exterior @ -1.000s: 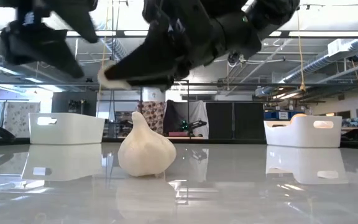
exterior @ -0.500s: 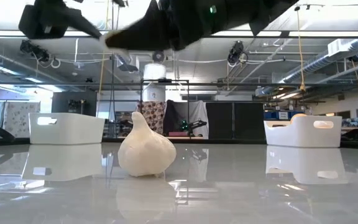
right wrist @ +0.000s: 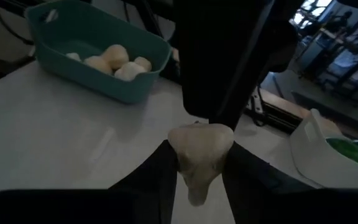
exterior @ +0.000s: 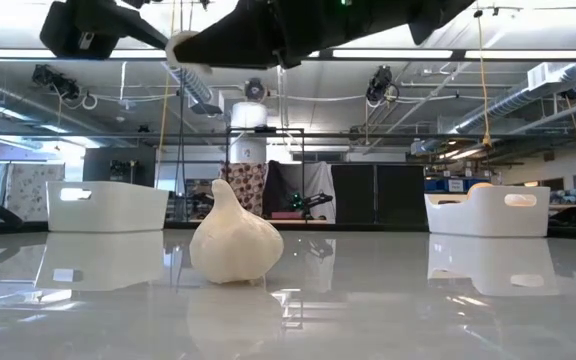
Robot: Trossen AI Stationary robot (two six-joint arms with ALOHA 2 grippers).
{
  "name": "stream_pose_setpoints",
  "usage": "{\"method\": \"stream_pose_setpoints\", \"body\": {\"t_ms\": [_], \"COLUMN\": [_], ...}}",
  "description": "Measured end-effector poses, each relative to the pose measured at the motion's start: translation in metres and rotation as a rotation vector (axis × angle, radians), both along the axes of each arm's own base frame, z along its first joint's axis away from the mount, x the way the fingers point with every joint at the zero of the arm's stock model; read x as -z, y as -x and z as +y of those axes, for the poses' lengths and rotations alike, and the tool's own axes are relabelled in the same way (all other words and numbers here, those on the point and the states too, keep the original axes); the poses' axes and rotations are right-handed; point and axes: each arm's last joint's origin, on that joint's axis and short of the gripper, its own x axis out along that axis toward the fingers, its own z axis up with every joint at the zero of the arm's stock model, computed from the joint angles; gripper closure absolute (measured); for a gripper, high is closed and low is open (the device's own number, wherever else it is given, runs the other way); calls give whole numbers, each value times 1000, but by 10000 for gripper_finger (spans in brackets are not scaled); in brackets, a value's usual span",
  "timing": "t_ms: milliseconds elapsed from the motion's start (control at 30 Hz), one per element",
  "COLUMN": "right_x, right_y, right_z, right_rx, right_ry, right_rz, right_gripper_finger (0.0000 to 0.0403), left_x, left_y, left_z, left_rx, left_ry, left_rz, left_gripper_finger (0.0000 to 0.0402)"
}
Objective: Sort produce into baskets
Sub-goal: Put the white garlic into the green bin
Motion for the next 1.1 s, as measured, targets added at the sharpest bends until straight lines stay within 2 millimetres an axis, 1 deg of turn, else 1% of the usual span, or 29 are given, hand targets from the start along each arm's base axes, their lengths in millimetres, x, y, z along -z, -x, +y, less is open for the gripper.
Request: {"method": "stream_pose_setpoints", "body": {"t_ms": [200,333,467,567,667,800,933,1100], "right_x": [-8,-15,-17,-19,-18,-19,-21,-28], "right_y": [0,-1,-1,-1,-1,-2,-3,-3], "right_z": [2,3,3,2,0,-1,-2,-2], "right_rx": [21,19,29,30,27,25,35,46], "right_ry": [-4,-4,24,22,22,20,26,27], "right_rz": [-59,-108,-128,-137,-132,-141,-148,-159], "right_gripper_finger": [278,278,278,278,278,278,278,278], "left_x": [-19,-22,-23,-28,-31,-29,-26,-27], "left_y": [13,22,21,17,12,9,8,7], "left_z": [7,13,14,14,15,18,22,24], "left_rx": [56,48,53,92,160,181,199,211], "left_ry": [-51,-69,-77,-113,-156,-154,-134,-113], "left_rz": [-23,8,-1,-56,-95,-86,-49,-50], "left_gripper_finger": [162,158,136,119,114,129,160,203]}}
